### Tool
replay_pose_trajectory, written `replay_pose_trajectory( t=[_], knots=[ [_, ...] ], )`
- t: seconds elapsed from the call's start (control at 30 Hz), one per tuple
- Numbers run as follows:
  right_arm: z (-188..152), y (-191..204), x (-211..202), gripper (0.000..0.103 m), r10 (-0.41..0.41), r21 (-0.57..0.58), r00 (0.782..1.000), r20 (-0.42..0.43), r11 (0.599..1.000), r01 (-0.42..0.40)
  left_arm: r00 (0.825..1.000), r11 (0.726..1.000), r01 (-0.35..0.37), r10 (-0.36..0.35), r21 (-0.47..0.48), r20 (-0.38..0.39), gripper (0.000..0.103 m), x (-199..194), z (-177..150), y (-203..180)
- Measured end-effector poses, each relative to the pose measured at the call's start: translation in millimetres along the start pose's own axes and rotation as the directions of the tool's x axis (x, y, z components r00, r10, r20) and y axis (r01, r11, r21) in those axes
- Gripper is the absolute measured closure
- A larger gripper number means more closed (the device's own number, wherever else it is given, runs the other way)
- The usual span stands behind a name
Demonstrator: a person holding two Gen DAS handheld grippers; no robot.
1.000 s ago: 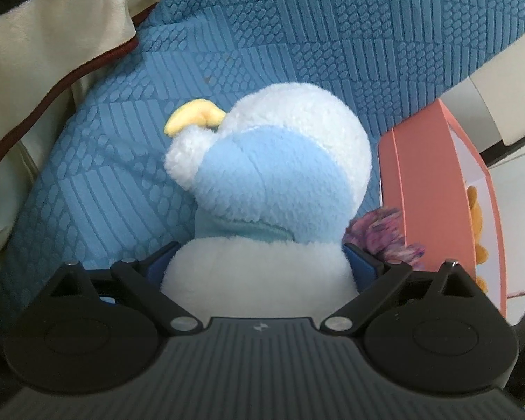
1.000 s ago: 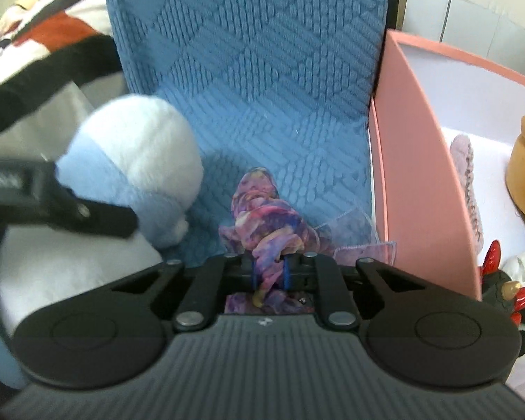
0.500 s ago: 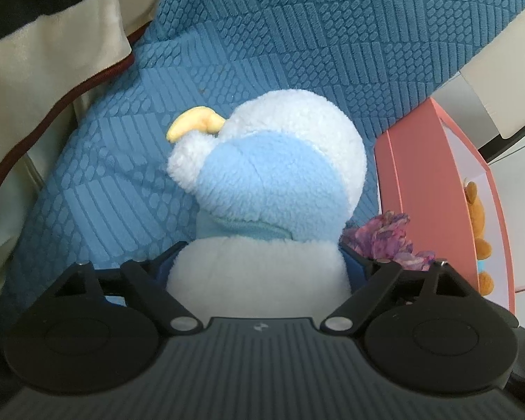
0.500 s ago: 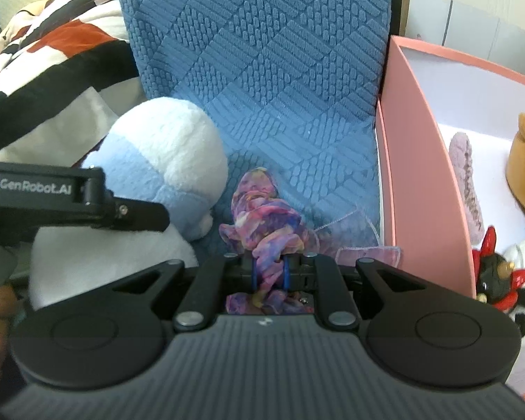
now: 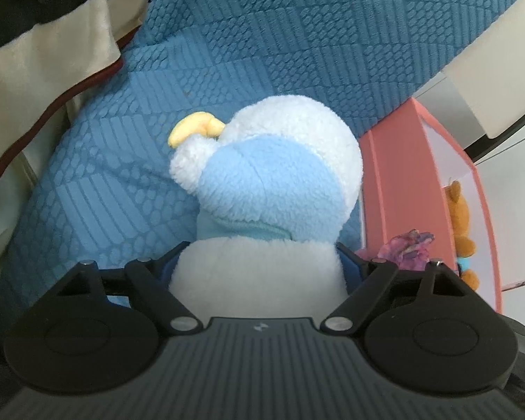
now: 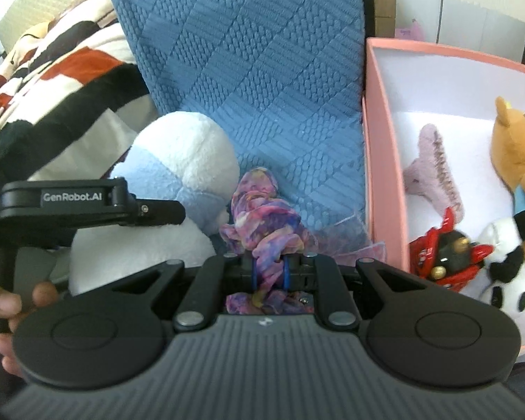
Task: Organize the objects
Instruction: 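Lift the penguin with the left tool while the right tool lifts the scarf, then carry the penguin and scarf into the pink box and open both tools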
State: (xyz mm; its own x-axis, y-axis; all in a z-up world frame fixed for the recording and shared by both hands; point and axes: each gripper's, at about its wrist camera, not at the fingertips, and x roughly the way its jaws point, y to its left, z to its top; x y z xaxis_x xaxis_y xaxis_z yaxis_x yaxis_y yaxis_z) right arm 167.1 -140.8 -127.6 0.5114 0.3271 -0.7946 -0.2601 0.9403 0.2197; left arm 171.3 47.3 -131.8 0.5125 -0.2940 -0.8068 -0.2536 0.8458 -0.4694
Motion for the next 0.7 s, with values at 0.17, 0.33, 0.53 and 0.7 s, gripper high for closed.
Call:
replay_pose_trajectory(
  t=[0.17, 0.33, 0.53, 0.7],
  knots=[
    [11.1, -6.3, -22.0, 0.087, 0.02, 0.002, 1.0, 0.011, 1.0, -0.02, 1.0, 1.0, 0.03, -0.03, 0.0, 0.002, 0.016, -11.6, 3.0, -17.7],
    [26.3, -10.0, -47.3, 0.087, 0.029, -0.014, 0.999, 0.041, 0.999, -0.028, 0.998, 0.998, 0.064, -0.064, 0.007, -0.003, 0.016, -26.5, 13.7, -43.2],
    [47.6, -19.8, -78.1, 0.087, 0.024, -0.028, 0.996, 0.089, 0.999, -0.021, 0.994, 0.994, 0.11, -0.109, 0.026, -0.018, 0.016, -43.6, 33.5, -80.2],
    [63.6, -34.5, -100.9, 0.087, 0.009, -0.03, 0.992, 0.126, 1.0, -0.006, 0.991, 0.99, 0.135, -0.134, 0.048, -0.02, 0.016, -52.7, 49.6, -114.8]
  ],
)
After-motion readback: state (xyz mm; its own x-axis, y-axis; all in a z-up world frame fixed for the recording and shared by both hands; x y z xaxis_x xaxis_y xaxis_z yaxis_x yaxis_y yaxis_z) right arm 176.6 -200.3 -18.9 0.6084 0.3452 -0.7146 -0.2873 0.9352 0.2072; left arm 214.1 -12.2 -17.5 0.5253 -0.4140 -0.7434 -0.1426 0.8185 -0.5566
